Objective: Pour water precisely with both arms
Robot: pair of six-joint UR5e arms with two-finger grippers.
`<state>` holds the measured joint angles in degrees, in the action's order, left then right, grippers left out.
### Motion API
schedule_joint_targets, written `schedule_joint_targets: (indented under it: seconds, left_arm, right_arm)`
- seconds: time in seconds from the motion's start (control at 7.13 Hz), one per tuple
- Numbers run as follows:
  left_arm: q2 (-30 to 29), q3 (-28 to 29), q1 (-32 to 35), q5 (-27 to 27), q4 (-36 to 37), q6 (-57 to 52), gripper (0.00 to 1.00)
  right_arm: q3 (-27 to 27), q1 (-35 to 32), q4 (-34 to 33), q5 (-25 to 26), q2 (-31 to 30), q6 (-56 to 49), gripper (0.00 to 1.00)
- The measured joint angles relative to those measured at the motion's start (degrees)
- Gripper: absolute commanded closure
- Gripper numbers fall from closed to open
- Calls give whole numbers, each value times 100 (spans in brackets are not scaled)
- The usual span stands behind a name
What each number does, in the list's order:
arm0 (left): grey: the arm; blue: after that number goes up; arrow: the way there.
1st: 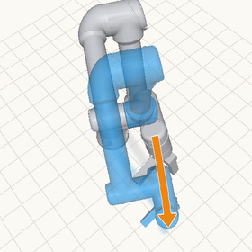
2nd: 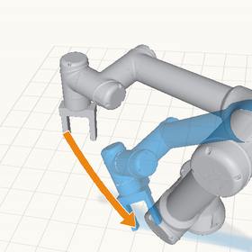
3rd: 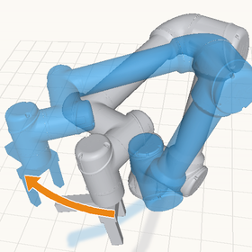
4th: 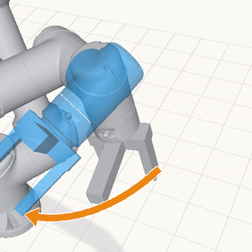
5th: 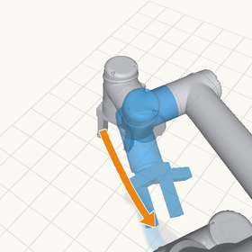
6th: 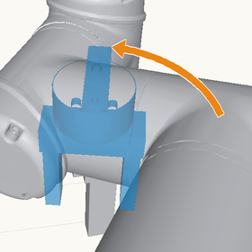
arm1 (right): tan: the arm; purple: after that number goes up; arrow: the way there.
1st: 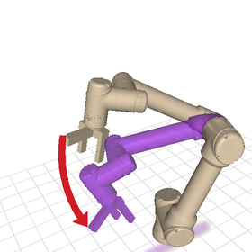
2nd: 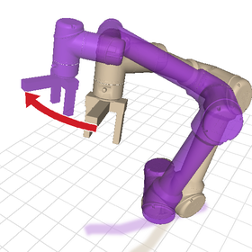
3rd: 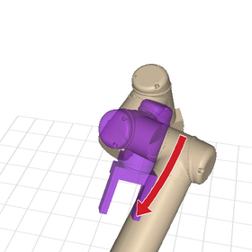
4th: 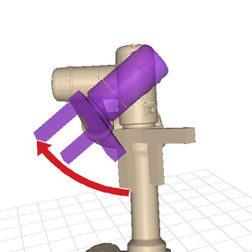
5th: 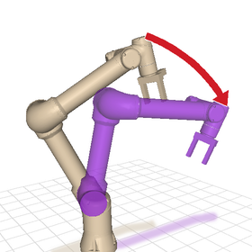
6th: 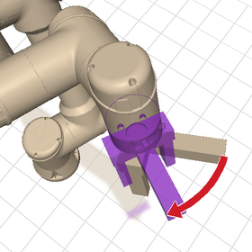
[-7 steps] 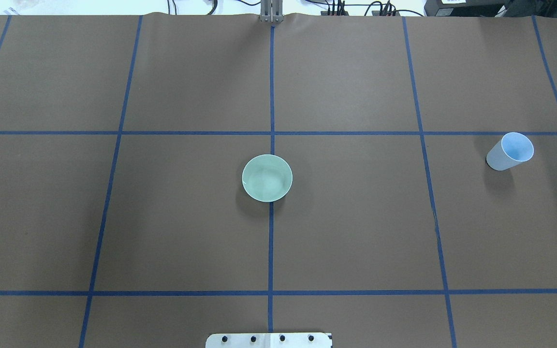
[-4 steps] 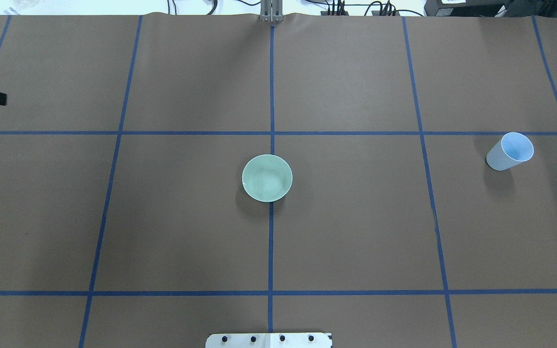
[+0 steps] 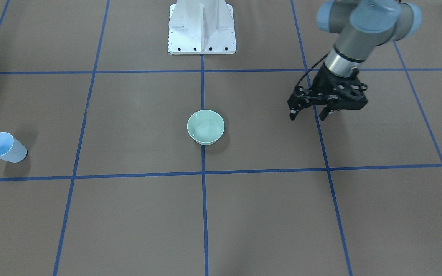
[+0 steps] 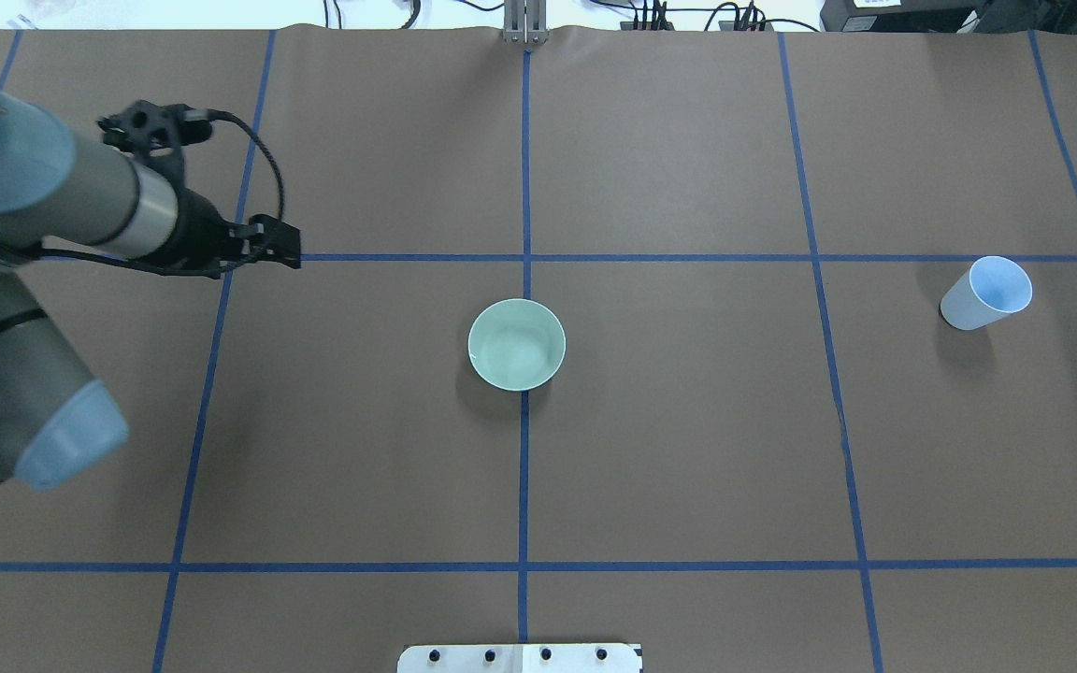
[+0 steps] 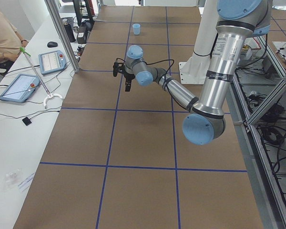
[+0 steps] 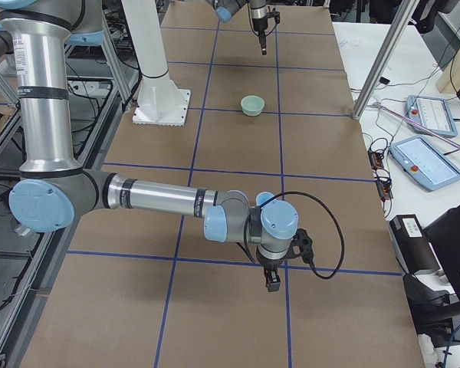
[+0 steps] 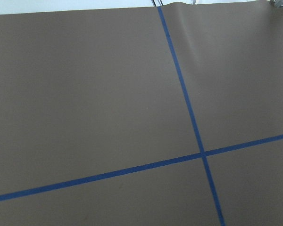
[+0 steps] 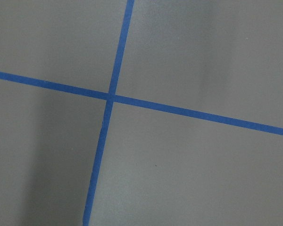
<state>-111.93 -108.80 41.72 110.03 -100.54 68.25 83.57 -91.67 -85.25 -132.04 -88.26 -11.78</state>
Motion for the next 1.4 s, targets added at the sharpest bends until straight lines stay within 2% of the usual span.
schedule_joint_targets:
  seconds: [0.14, 0.42, 0.56, 0.7, 0.98, 1.12, 1.26, 1.4]
  left_arm:
    - [-456, 196, -457, -324, 343, 340, 0]
    - [-1354, 987, -1026, -735, 513, 877, 0]
    - [-1701, 1385, -1194, -852, 517, 1029, 5]
    - [-1915, 1670, -1288, -899, 507, 1136, 22]
    - [-2050, 1914, -1374, -925, 494, 1200, 65]
    - [-2060, 1962, -1434, -929, 493, 1203, 70]
    - [-2065, 2000, -1490, -930, 490, 1202, 90]
    - [-2068, 2029, -1528, -930, 478, 1198, 100]
  right_arm:
    - [-14, 0, 2, 1, -4, 0, 0]
    - [-45, 0, 8, -4, -6, 0, 0]
    - [-47, 0, 7, -5, -7, 0, 0]
    - [-46, 0, 3, -5, -7, 0, 0]
    - [-42, 0, 0, -6, -7, 0, 0]
    - [-42, 0, 0, -6, -7, 0, 0]
    - [-42, 0, 1, -6, -7, 0, 0]
    - [-42, 0, 6, -6, -7, 0, 0]
